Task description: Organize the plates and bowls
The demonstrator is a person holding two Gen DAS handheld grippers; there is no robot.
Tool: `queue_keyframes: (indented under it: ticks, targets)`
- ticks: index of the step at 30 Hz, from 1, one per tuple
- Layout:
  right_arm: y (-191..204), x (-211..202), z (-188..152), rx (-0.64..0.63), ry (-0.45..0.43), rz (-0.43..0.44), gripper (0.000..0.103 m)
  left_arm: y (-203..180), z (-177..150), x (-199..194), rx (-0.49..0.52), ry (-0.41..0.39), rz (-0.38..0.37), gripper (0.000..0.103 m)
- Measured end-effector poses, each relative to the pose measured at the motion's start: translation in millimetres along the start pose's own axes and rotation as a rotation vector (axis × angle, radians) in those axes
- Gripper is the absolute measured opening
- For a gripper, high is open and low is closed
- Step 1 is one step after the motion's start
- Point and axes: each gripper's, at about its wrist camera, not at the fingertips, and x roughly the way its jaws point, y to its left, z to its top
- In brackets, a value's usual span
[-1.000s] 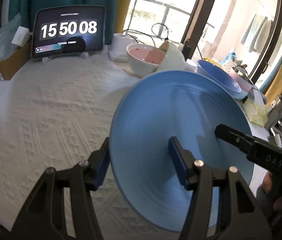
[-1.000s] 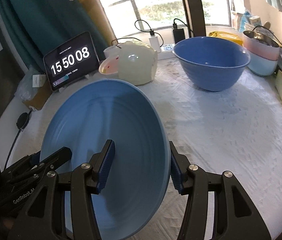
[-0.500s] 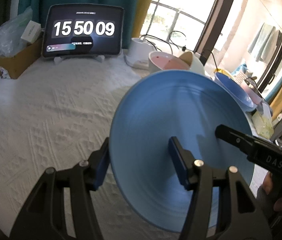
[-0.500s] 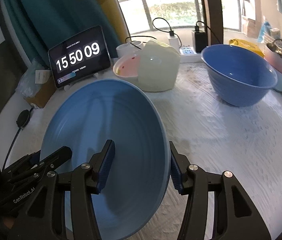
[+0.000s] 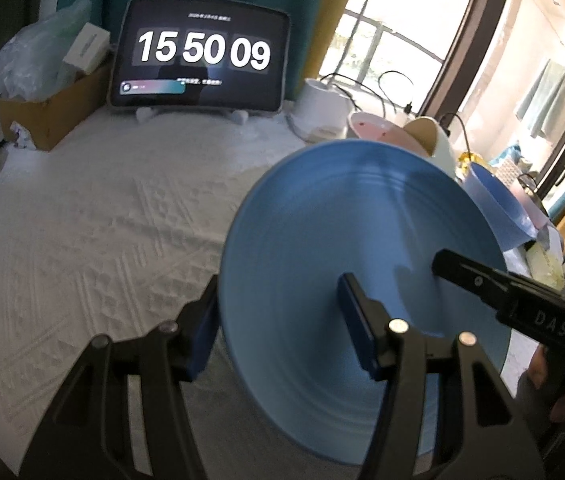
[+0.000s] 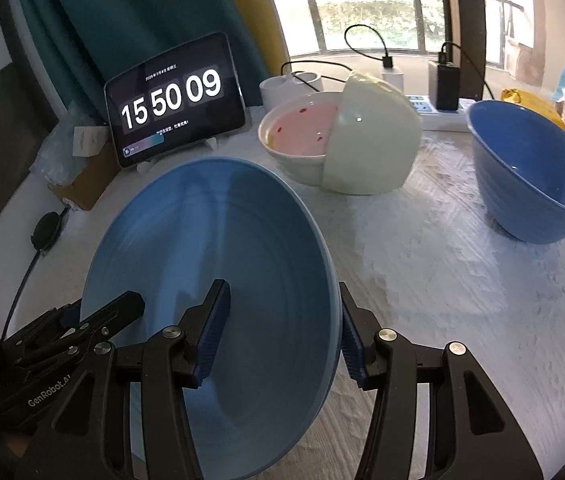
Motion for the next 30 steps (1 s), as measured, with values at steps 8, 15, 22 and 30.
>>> queue_keyframes:
  ticks: [8, 15, 22, 30]
  targets:
    - [5.0, 24.2, 8.7, -0.005, 0.04, 0.002, 0.054, 8.9, 5.6, 17.0, -0.006, 0.029, 0.03, 0.058]
    - [-2.7, 41.2, 9.3, 0.016, 0.073, 0.008, 0.055, 7.4, 7.7, 28.0, 0.006, 0.042, 0.052, 0.058]
    - [-10.3, 51.5, 9.5, 0.037, 0.096, 0.017, 0.056, -1.0, 7.1, 28.7, 0.055, 0.02, 0.092, 0.058]
    - [-5.3, 48.5, 8.6, -0.017, 0.088, -0.021, 0.058, -3.6, 6.8, 27.5, 0.069, 0.01, 0.113, 0.059]
